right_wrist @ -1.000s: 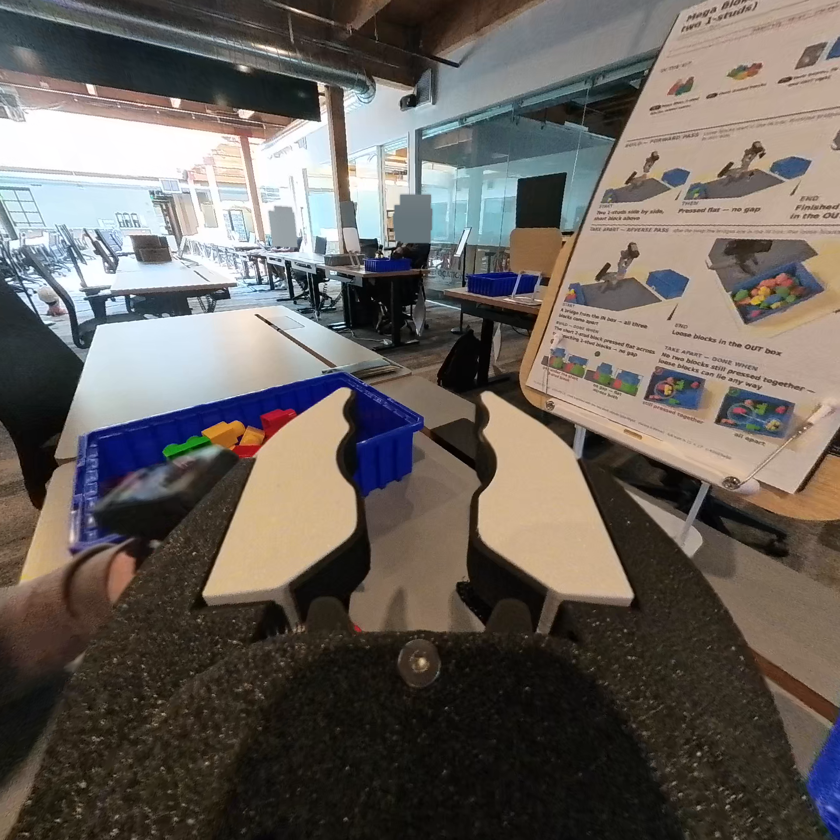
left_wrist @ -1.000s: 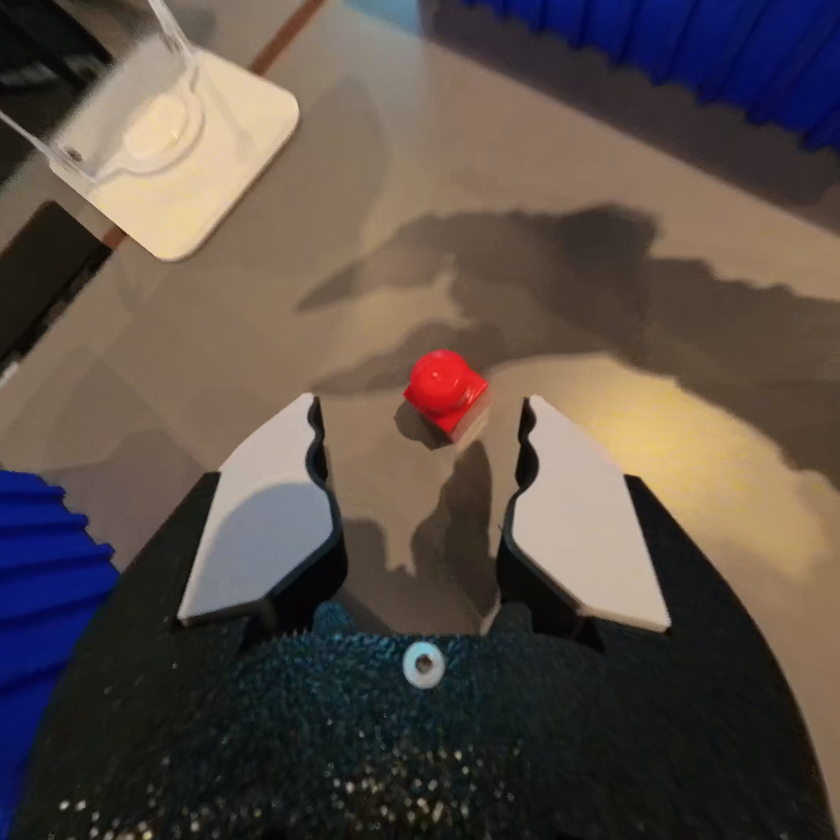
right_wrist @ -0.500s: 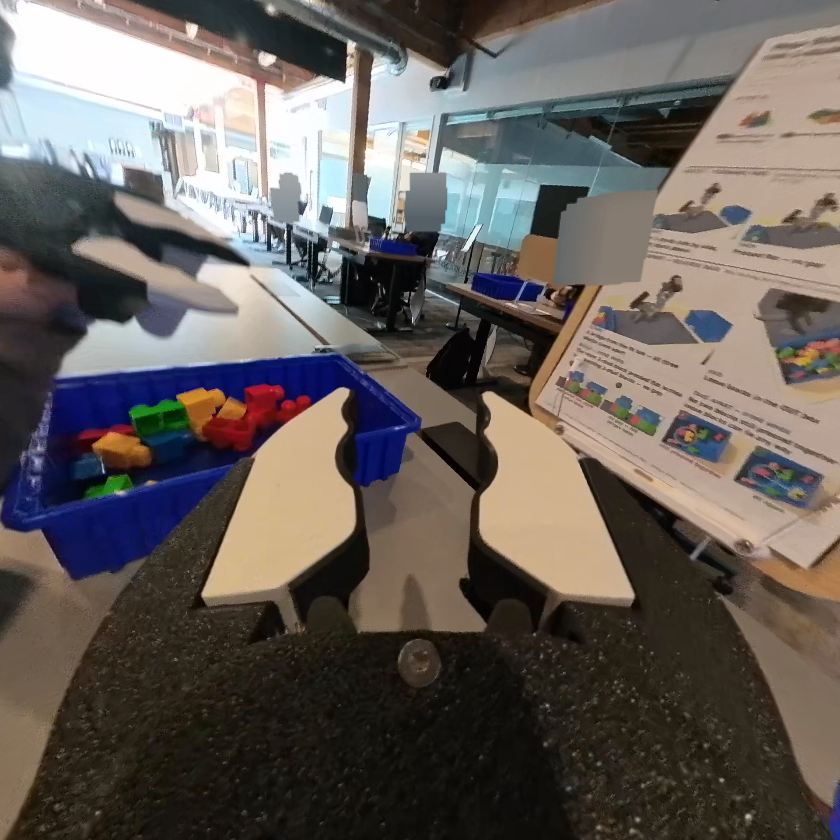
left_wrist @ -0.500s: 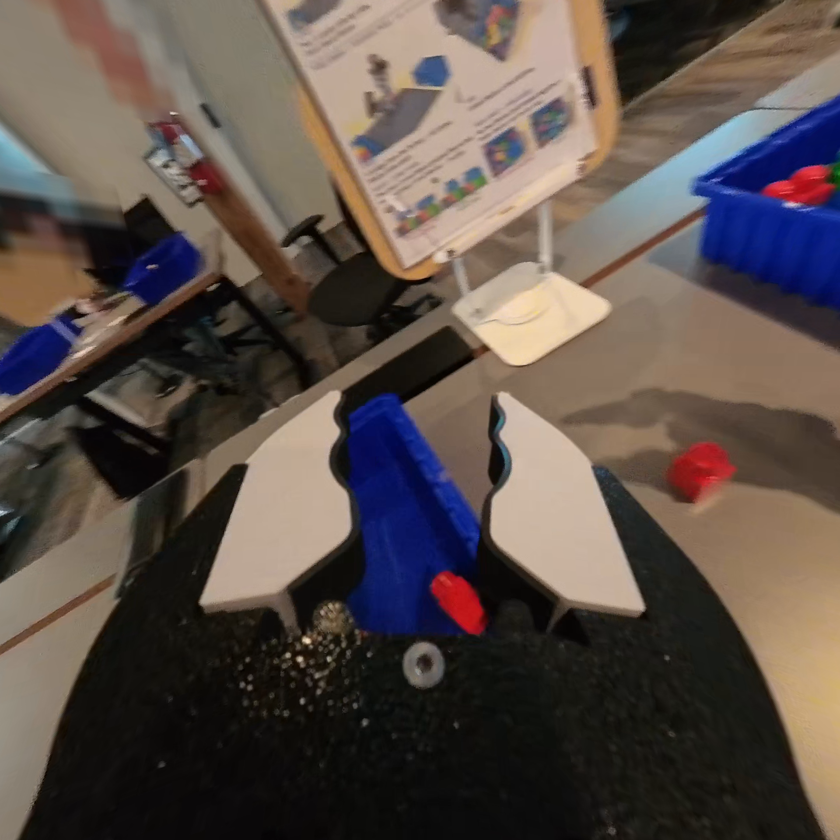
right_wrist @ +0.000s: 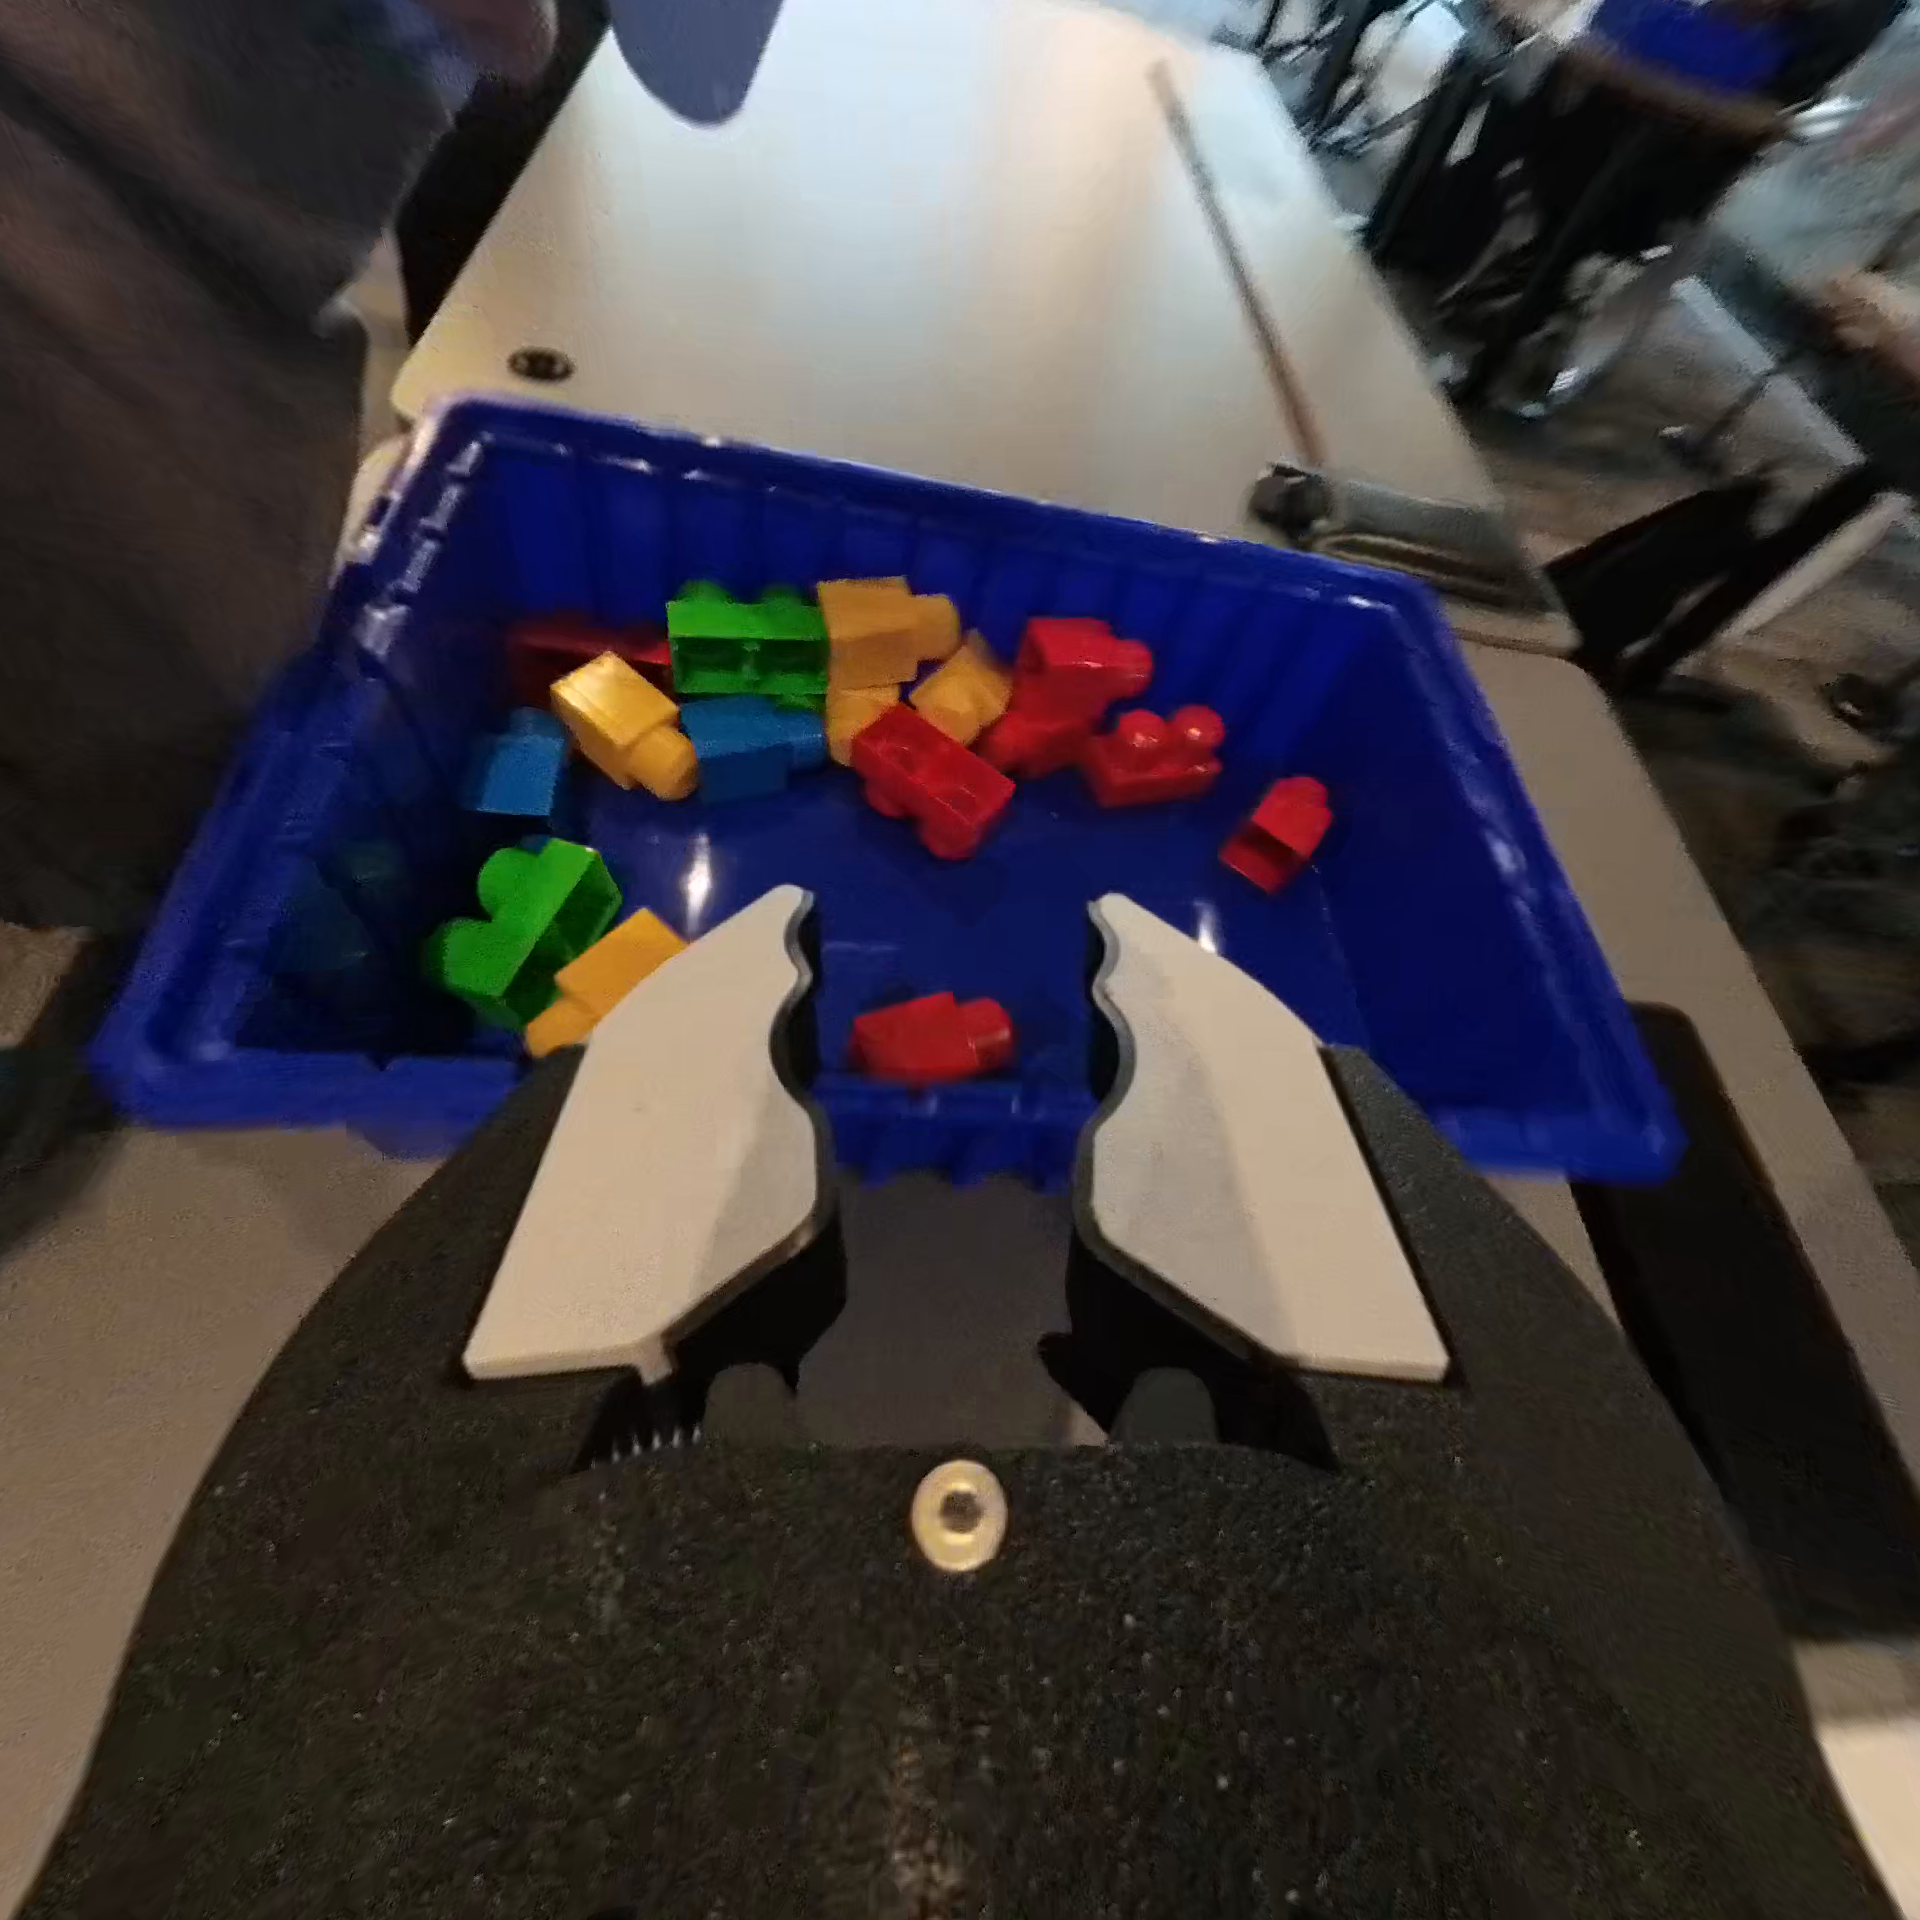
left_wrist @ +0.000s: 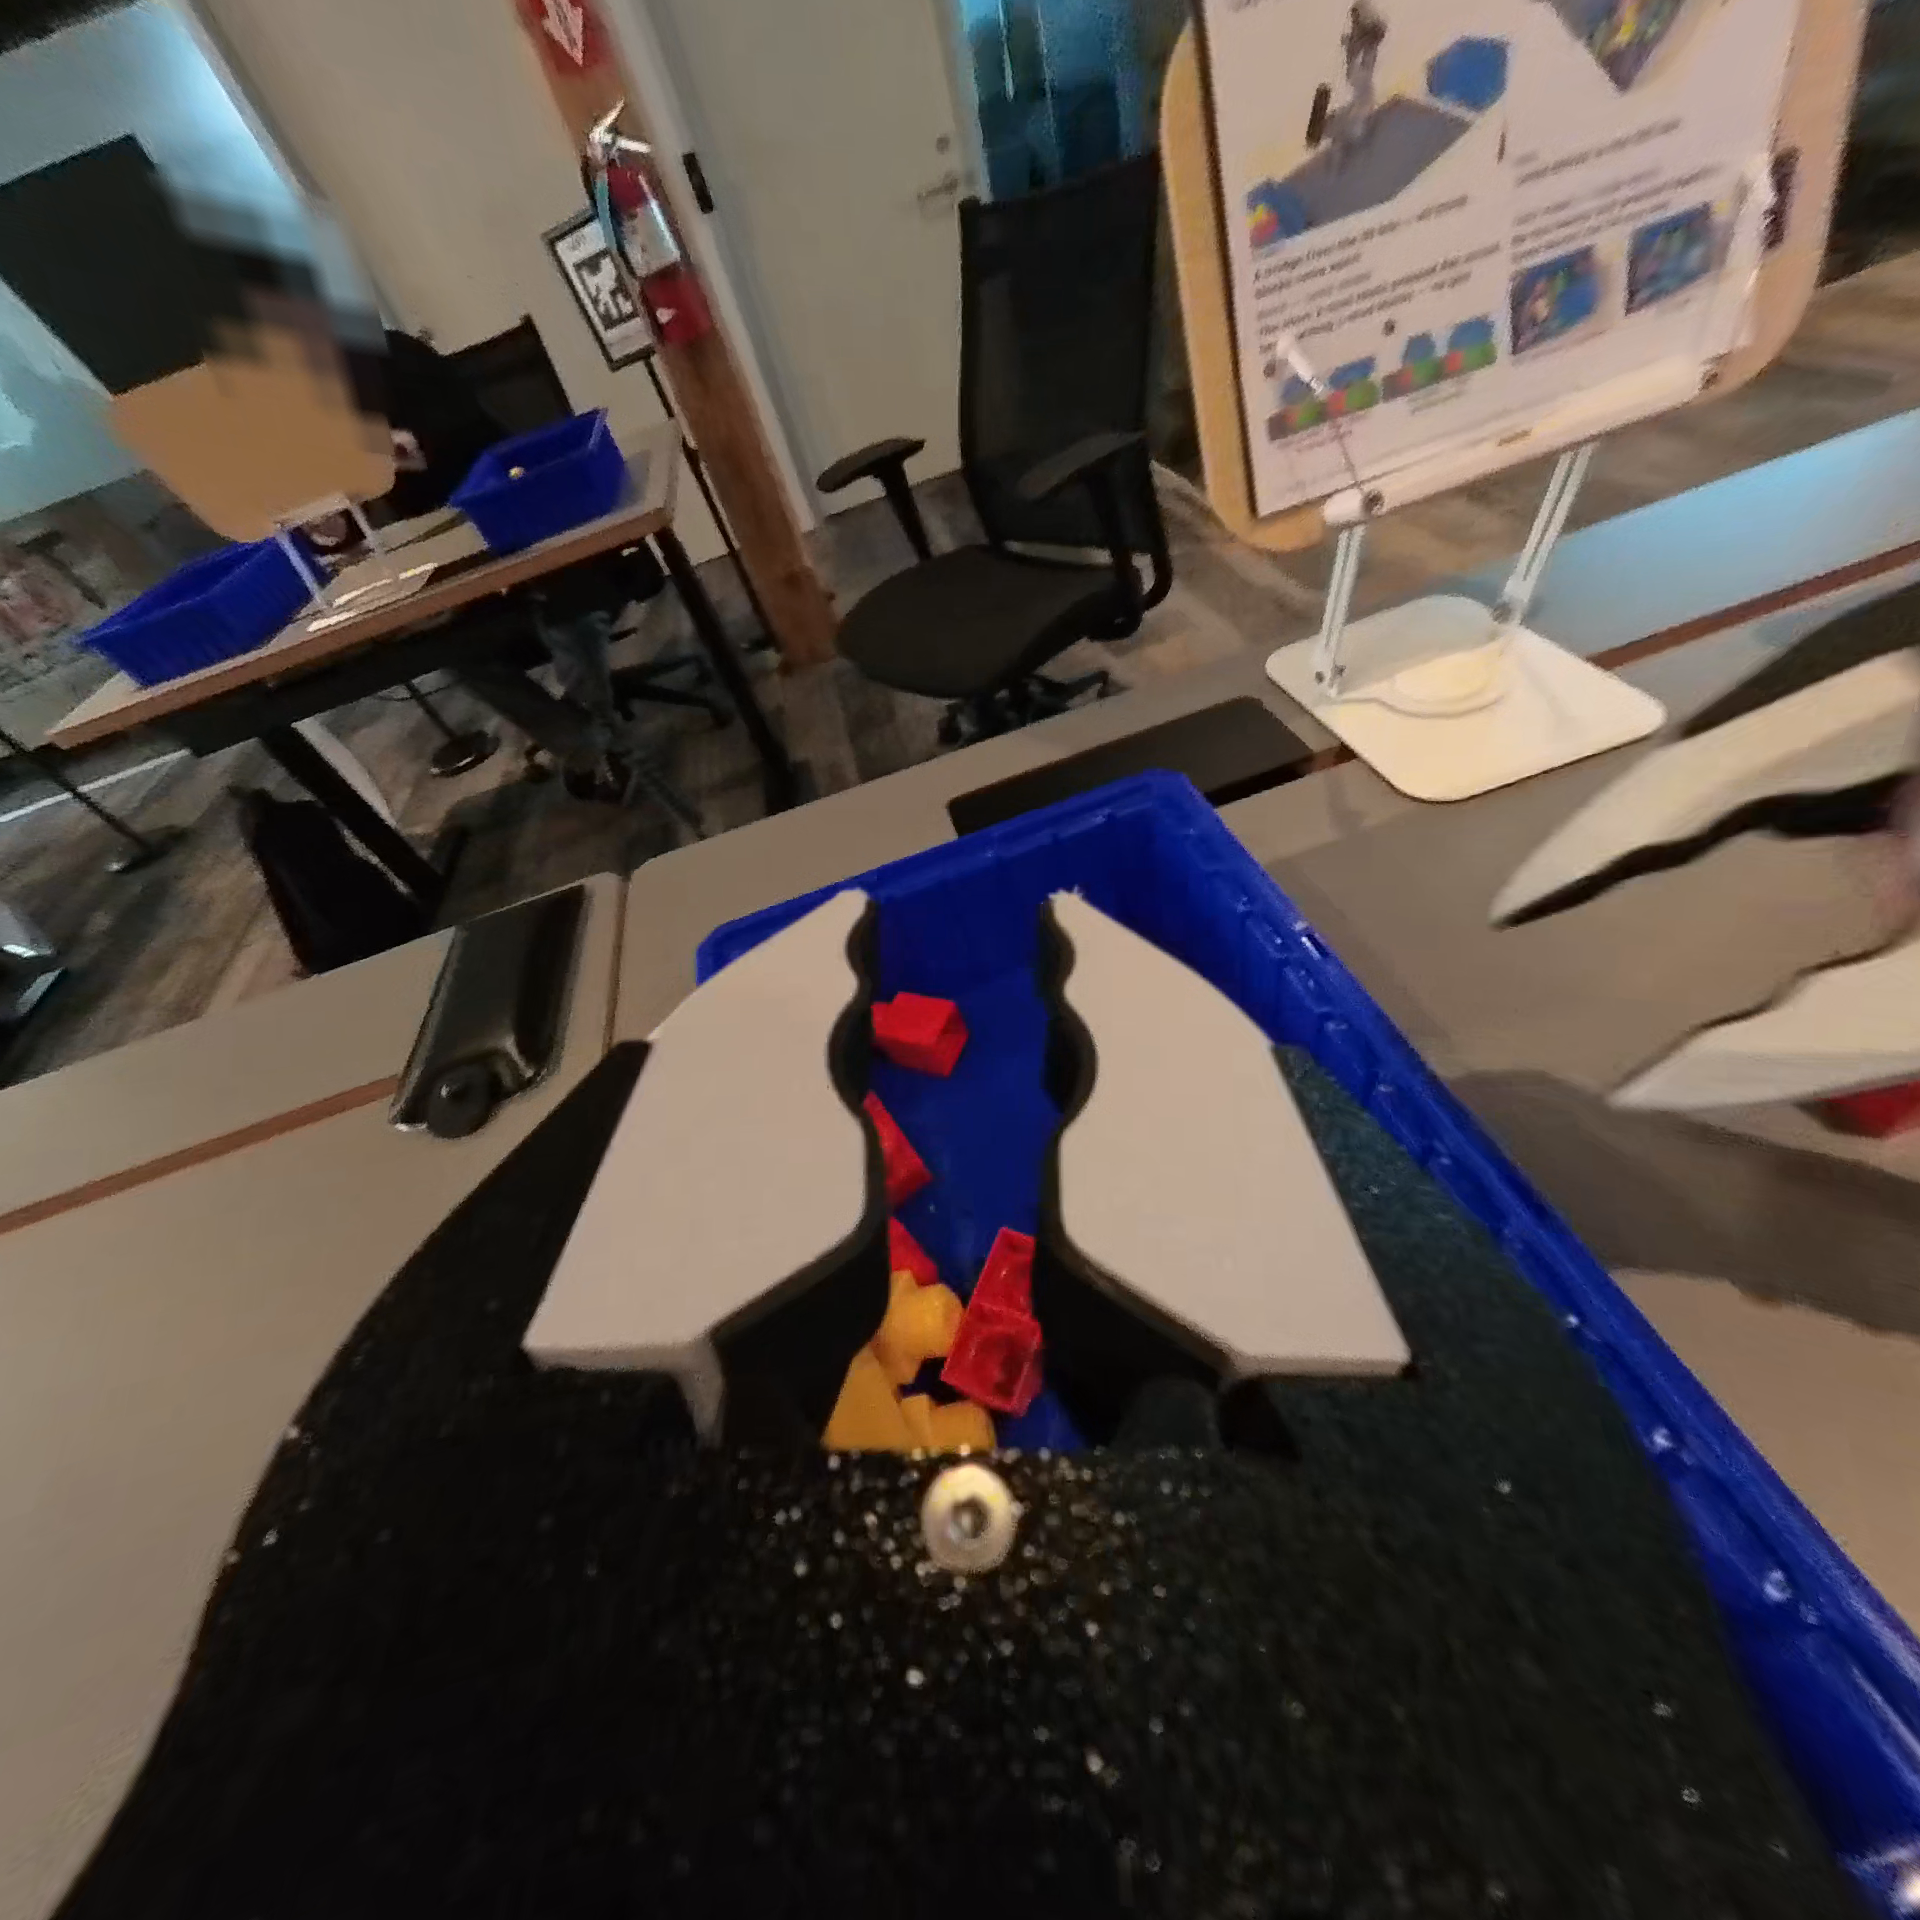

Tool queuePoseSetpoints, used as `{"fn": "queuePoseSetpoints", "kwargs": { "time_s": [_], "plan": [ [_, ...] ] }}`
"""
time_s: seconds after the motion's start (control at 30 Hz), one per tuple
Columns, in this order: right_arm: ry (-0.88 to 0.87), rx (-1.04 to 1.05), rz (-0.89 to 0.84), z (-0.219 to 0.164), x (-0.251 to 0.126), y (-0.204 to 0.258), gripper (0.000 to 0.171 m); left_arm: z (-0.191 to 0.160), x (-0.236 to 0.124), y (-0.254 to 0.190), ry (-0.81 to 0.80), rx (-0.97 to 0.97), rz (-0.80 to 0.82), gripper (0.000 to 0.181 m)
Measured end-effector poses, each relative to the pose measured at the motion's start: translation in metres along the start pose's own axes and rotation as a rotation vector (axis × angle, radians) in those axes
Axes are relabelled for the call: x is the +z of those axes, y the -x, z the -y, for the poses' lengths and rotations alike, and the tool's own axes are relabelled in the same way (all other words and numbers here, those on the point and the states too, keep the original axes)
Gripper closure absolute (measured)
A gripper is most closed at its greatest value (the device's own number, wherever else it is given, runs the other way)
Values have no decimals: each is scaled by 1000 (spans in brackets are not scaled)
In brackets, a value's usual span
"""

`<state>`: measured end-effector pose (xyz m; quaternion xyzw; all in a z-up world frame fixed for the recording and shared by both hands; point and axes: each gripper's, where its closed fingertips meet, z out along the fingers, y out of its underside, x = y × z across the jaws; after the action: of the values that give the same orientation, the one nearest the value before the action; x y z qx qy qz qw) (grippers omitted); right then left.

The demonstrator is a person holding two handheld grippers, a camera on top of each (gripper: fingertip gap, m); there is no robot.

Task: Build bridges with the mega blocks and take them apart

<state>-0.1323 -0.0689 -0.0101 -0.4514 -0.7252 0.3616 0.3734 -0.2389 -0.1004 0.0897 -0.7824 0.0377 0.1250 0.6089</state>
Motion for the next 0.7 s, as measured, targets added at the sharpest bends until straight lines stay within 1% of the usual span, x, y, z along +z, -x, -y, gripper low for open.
{"fn": "queuePoseSetpoints", "kwargs": {
  "time_s": [0.07, 0.13, 0.23, 0.3, 0.37, 0.43, 0.5, 0.6, 0.7],
  "plan": [
    [66, -48, 96, 10, 39, -1, 122, -3, -4, 8, -1, 12, 11, 153],
    [144, -72, 203, 14, 77, 1, 121, -12, -10, 25, 19, 29, 64, 154],
    [251, -58, 360, 13, 125, 9, 121, -21, -20, 49, 16, -25, 107, 155],
    [288, -43, 412, 12, 151, 13, 123, -25, -25, 59, 5, -77, 106, 155],
    [327, -7, 393, 11, 174, 10, 130, -28, -30, 68, -6, -103, 118, 155],
    [354, 67, 409, 12, 191, 10, 131, -31, -33, 77, -15, -123, 140, 155],
    [387, 175, 451, 14, 203, 12, 128, -32, -35, 82, -22, -141, 146, 156],
    [464, 347, 502, 10, 216, 14, 127, -31, -35, 83, -34, -143, 145, 156],
    [536, 471, 527, 2, 225, 17, 127, -29, -36, 81, -40, -128, 143, 156]
  ]
}}
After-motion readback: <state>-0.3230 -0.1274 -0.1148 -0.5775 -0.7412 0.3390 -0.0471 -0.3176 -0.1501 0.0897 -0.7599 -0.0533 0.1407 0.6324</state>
